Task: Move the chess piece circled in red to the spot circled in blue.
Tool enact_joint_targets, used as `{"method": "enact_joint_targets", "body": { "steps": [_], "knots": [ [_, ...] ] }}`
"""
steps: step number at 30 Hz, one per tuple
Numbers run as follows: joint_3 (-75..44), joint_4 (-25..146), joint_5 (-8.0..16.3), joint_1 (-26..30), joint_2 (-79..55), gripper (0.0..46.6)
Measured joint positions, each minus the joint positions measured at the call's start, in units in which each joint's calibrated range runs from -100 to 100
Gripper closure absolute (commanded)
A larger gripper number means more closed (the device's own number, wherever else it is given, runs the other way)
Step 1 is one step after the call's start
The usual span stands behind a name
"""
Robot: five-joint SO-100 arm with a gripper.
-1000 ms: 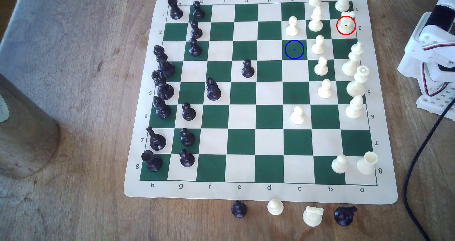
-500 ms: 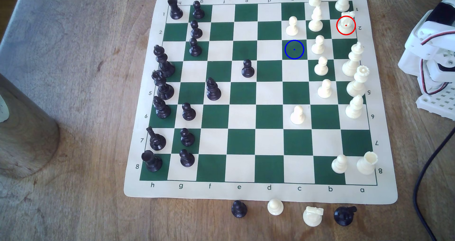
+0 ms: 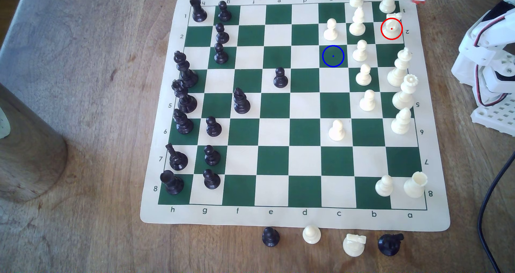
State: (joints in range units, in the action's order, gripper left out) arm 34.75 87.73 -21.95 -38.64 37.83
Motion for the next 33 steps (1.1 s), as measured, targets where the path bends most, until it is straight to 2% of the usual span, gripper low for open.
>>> {"method": "enact_joint_targets", "body": {
  "steps": [5, 11, 20, 33],
  "knots": [
    [0.63, -3.19, 0.39, 0.07, -1.76, 25.0],
    [3.07, -5.82, 0.39, 0.07, -4.11, 25.1],
    [4.70, -8.53, 0.39, 0.07, -6.95, 27.7],
    [10.12, -16.02, 0.39, 0.15, -10.22, 27.3]
  ]
}}
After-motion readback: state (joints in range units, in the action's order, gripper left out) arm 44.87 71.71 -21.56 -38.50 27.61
